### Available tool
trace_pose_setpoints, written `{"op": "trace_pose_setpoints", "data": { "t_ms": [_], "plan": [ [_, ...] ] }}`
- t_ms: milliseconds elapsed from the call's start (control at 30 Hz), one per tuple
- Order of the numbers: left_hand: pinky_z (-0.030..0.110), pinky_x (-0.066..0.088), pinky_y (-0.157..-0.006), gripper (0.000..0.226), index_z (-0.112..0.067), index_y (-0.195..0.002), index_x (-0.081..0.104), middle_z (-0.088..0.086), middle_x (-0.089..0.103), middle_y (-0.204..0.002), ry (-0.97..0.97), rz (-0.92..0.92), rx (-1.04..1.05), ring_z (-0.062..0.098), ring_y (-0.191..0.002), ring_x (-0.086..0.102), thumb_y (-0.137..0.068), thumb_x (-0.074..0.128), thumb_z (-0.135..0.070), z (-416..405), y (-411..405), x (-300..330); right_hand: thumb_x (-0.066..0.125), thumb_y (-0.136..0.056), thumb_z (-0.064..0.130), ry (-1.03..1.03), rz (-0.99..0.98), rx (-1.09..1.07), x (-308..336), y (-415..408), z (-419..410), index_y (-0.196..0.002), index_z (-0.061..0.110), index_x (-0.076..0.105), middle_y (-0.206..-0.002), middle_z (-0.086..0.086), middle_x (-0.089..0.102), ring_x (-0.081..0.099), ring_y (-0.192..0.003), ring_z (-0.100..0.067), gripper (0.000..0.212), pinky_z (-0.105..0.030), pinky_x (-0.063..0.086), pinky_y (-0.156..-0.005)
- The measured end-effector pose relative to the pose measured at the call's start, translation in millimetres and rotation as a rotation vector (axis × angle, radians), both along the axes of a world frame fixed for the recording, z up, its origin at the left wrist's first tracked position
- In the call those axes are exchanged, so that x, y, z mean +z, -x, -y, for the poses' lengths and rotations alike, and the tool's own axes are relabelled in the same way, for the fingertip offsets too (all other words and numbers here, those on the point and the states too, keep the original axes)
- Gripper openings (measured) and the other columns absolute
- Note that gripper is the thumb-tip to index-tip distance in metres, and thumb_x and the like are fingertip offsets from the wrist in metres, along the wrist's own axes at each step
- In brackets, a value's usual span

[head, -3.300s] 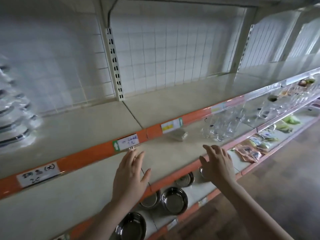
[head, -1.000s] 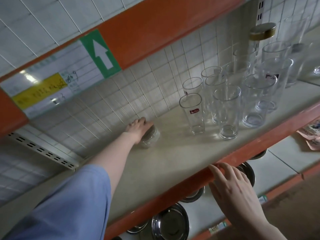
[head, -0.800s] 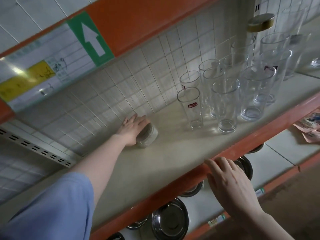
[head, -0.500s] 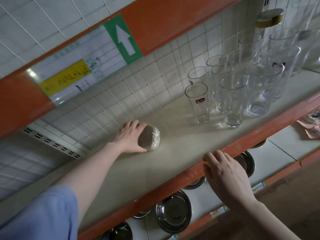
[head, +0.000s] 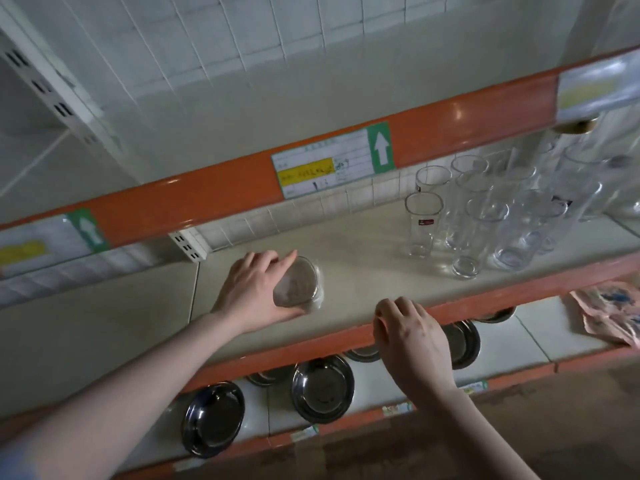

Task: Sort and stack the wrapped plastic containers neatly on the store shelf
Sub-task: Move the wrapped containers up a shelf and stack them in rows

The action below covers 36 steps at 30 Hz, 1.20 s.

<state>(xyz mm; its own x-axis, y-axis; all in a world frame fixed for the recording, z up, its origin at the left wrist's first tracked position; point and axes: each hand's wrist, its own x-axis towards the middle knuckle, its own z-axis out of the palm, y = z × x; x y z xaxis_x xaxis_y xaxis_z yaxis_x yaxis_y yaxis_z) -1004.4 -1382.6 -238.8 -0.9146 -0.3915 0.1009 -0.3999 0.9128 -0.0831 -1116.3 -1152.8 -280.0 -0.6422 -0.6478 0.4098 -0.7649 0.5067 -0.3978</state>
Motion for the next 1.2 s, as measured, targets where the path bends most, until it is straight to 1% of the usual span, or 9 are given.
{"op": "trace_pose_setpoints", "data": {
  "t_ms": [67,133,233,433,567,767,900,1033,1200],
  "plan": [
    [0.039,0.043,-0.092,0.113,-0.021,-0.142,0.043,0.003,0.053,-0.119,-0.027,-0.041,0.034,0.025,-0.106,0.049,-0.058,0.027,-0.096,-14,-26,15,0.055,-0.080,0.016,0.001,-0.014,0.024,15,-11,2,-0.073,0.014,0.057,-0.064,-0.002,0.053,0.051,-0.052,-0.023,0.007,-0.029,0.034,-0.044],
    [0.038,0.044,-0.090,0.107,-0.021,-0.141,0.043,0.004,0.054,-0.118,-0.075,-0.069,0.065,0.026,-0.105,0.051,-0.060,0.038,-0.090,-29,-54,32,0.068,-0.075,0.009,0.003,-0.012,0.067,32,-24,4,-0.075,0.013,0.059,-0.065,-0.002,0.055,0.052,-0.053,-0.023,0.010,-0.029,0.036,-0.044],
    [0.035,0.046,-0.087,0.098,-0.023,-0.141,0.044,0.001,0.054,-0.117,-0.095,-0.098,0.109,0.024,-0.103,0.053,-0.062,0.045,-0.081,-46,-99,60,0.064,-0.076,0.011,0.018,-0.041,0.116,63,-47,7,-0.076,0.014,0.061,-0.067,-0.001,0.056,0.054,-0.054,-0.023,0.005,-0.029,0.037,-0.044],
    [0.036,0.044,-0.091,0.107,-0.028,-0.140,0.045,0.001,0.052,-0.126,-0.136,-0.160,0.302,0.022,-0.112,0.051,-0.063,0.016,-0.096,-68,-209,125,0.074,-0.072,0.009,0.086,-0.061,0.183,126,-113,24,-0.074,0.014,0.062,-0.069,0.000,0.058,0.056,-0.056,-0.023,0.013,-0.025,0.038,-0.043],
    [0.040,0.051,-0.078,0.100,-0.022,-0.129,0.059,0.005,0.061,-0.111,-0.100,-0.254,0.431,0.025,-0.096,0.058,-0.070,0.018,-0.092,-67,-291,162,0.066,-0.075,0.013,0.153,-0.129,0.243,165,-178,48,-0.074,0.015,0.062,-0.069,0.000,0.059,0.058,-0.056,-0.023,0.004,-0.021,0.032,-0.048],
    [0.042,0.047,-0.082,0.095,-0.024,-0.133,0.055,0.004,0.058,-0.113,-0.029,-0.336,0.622,0.029,-0.100,0.056,-0.066,0.029,-0.086,-51,-434,214,0.077,-0.070,0.008,0.222,-0.138,0.314,209,-311,101,-0.073,0.014,0.064,-0.068,-0.002,0.060,0.059,-0.059,-0.025,0.016,-0.023,0.036,-0.048],
    [0.039,0.037,-0.095,0.102,-0.034,-0.143,0.038,0.001,0.047,-0.126,0.002,-0.344,0.738,0.025,-0.115,0.043,-0.059,0.015,-0.086,-44,-520,250,0.075,-0.073,0.010,0.266,-0.100,0.393,228,-392,134,-0.079,0.014,0.066,-0.077,-0.004,0.063,0.061,-0.070,-0.029,0.011,-0.028,0.042,-0.058],
    [0.036,0.033,-0.100,0.106,-0.039,-0.146,0.027,-0.003,0.038,-0.132,0.013,-0.391,0.829,0.022,-0.121,0.034,-0.053,0.007,-0.086,-30,-589,275,0.078,-0.069,0.006,0.331,-0.136,0.472,250,-459,168,-0.077,0.012,0.067,-0.075,-0.007,0.064,0.062,-0.067,-0.030,0.015,-0.034,0.049,-0.060],
    [0.036,0.034,-0.097,0.103,-0.042,-0.142,0.034,-0.002,0.042,-0.131,0.036,-0.463,0.898,0.024,-0.119,0.037,-0.052,0.013,-0.087,0,-654,287,0.080,-0.067,0.003,0.409,-0.190,0.569,277,-526,218,-0.076,0.011,0.069,-0.072,-0.006,0.065,0.062,-0.064,-0.029,0.017,-0.032,0.049,-0.060]
  ]
}}
